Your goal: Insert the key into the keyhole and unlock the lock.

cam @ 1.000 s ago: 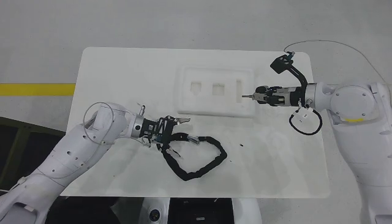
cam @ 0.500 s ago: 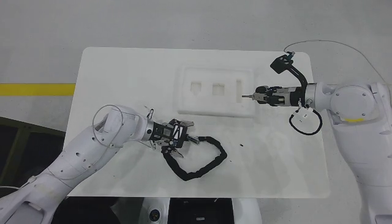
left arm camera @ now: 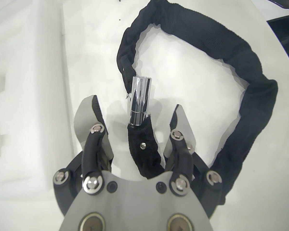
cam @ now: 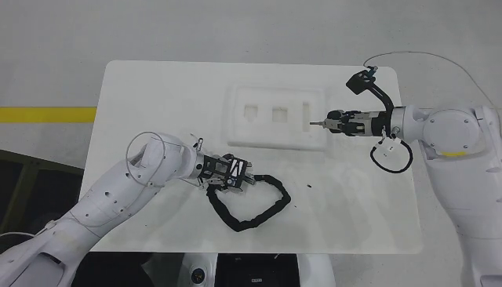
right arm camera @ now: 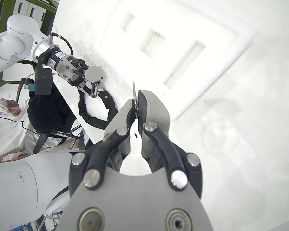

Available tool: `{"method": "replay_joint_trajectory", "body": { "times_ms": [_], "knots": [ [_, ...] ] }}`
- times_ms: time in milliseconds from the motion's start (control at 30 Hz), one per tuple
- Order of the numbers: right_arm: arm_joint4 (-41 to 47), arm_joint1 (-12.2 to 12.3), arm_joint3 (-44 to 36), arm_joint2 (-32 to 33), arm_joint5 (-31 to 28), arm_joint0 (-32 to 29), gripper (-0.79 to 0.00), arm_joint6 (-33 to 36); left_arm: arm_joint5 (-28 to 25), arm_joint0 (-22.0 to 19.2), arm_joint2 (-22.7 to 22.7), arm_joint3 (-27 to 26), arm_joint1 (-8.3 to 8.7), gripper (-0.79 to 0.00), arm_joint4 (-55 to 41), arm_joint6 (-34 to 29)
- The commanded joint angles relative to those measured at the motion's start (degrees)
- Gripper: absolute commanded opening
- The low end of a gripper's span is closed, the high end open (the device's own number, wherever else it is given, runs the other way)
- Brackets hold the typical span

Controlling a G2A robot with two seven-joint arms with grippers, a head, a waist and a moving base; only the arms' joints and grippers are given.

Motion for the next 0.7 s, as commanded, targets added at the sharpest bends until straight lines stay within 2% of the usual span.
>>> {"method": "replay_joint_trajectory", "body": {
  "times_ms": [0,33,67,167,233,333,567,633,667],
  "knots": [
    [0.0,0.0,0.0,0.0,0.0,0.0,-0.785,0.0,0.1,-0.1,0.0,0.0,-0.11,-0.240,0.2,-0.7],
    [0.0,0.0,0.0,0.0,0.0,0.0,-0.785,0.0,0.2,-0.2,0.0,0.0,-0.17,-0.215,0.6,-1.3],
    [0.0,0.0,0.0,0.0,0.0,0.0,-0.785,0.0,0.2,-0.1,0.1,-0.1,-0.24,-0.225,0.5,-1.5],
    [0.0,0.0,0.0,0.0,0.0,0.0,-0.785,0.0,0.4,-0.2,0.1,-0.1,-0.44,-0.302,0.5,-1.9],
    [0.0,0.0,0.0,0.0,0.0,0.0,-0.785,0.0,0.3,-0.3,0.2,-0.1,-0.60,-0.394,0.4,-2.1],
    [0.0,0.0,0.0,0.0,0.0,0.0,-0.785,0.0,0.3,-0.4,0.4,-0.1,-0.85,-0.431,0.4,-2.2],
    [0.0,0.0,0.0,0.0,0.0,0.0,-0.785,0.0,-0.1,-0.7,0.7,0.9,-1.31,-0.585,0.2,-1.9],
    [0.0,0.0,0.0,0.0,0.0,0.0,-0.785,0.0,0.0,-0.8,0.5,1.1,-1.40,-0.683,-0.1,-1.7],
    [0.0,0.0,0.0,0.0,0.0,0.0,-0.785,0.0,0.0,-0.8,0.4,1.1,-1.43,-0.773,-0.3,-1.4]
  ]
}}
